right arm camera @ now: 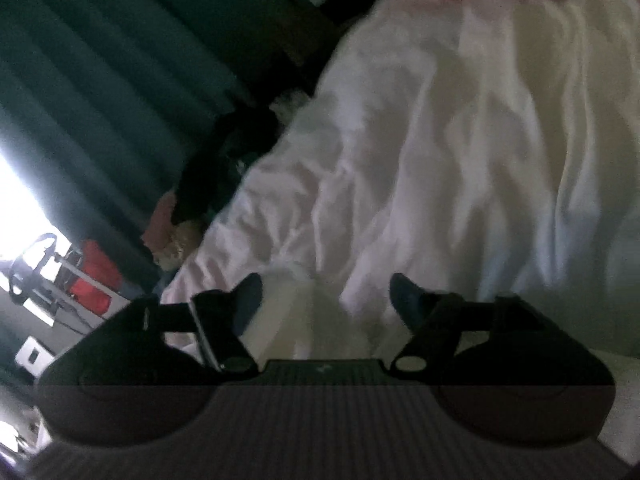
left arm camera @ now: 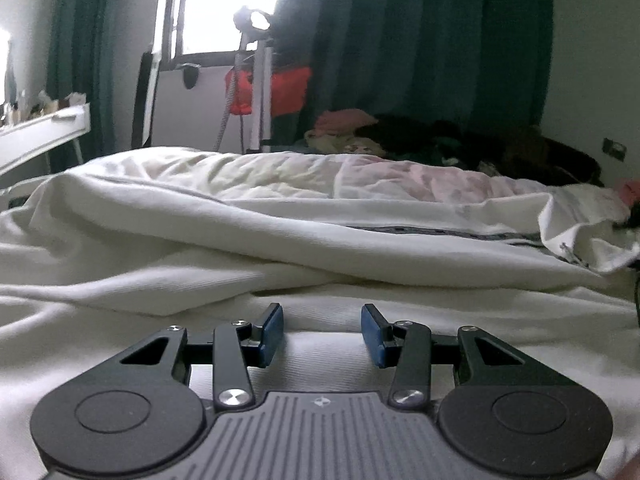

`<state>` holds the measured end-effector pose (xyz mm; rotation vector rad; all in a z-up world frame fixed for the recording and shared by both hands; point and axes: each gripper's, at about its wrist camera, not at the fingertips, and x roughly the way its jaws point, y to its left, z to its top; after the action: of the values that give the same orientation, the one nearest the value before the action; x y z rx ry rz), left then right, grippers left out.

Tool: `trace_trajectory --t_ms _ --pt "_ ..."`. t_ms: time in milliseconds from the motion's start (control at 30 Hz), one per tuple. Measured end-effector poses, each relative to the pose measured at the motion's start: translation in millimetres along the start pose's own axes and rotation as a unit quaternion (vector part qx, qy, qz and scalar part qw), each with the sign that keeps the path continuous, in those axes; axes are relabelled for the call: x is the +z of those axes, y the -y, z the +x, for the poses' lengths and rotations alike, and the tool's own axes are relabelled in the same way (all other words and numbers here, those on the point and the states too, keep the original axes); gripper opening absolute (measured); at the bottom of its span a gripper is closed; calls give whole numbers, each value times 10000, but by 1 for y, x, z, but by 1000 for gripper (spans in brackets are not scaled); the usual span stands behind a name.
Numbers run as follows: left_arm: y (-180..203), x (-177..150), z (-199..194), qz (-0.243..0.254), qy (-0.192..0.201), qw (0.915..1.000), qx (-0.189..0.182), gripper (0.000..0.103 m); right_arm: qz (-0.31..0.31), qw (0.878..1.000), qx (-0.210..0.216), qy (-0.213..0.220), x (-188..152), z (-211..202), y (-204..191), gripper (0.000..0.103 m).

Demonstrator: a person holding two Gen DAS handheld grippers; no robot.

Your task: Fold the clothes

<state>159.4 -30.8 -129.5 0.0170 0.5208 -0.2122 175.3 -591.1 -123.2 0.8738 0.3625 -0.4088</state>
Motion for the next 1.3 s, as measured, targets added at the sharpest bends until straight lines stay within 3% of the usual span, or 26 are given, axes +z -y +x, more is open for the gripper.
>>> trace_trajectory --t_ms 167,267,300,367,467,533,633,667,733,800,833,967,1133,1200,1300 --pt "15 -11 -8 446 85 9990 20 48 -908 9957 162 97 -16 -49 -34 70" --pt "18 -18 -12 492 30 9988 -20 49 -1500 9878 402 -83 -26 -66 -62 40" --pt "19 -20 -13 488 1 9988 -19 49 -1566 9856 573 -271 -30 -66 -69 33" --pt "20 -25 -12 500 -44 9987 9 49 -1644 9752 1068 -1027 -43 -57 -84 31" --pt "21 -30 -12 509 -90 9987 51 50 -1954 9514 1434 -1902 -81 -36 -103 31" --pt "21 -30 -13 488 -99 9987 65 50 -2312 9409 1245 -2140 -107 -20 -112 30" --pt "21 -30 -12 457 -111 9989 89 52 -2057 9423 1316 -2288 -126 5 -118 30" --pt "21 -30 -11 459 -112 9988 95 52 -1902 9463 1355 -2236 -128 13 -120 29" --pt "21 -31 -11 459 -119 9988 96 54 -1594 9603 1046 -2036 -129 22 -117 27" --pt "21 -32 -11 451 -131 9989 86 54 -1415 9745 512 -1667 -127 26 -111 15" --pt "21 -32 -10 430 -149 9989 88 55 -1543 9778 208 -1404 -124 26 -111 14" --pt "23 -33 -6 362 -199 9991 109 58 -1831 9804 -517 -508 -91 33 -107 18" --pt "34 -39 -1 511 -192 9983 191 62 -1252 9892 -760 -53 -39 56 -73 15" --pt "36 -40 0 540 -196 9982 191 63 -1139 9890 -931 142 -28 60 -55 19" --pt "36 -40 2 512 -215 9983 185 65 -938 9904 -963 317 -18 57 -32 15"
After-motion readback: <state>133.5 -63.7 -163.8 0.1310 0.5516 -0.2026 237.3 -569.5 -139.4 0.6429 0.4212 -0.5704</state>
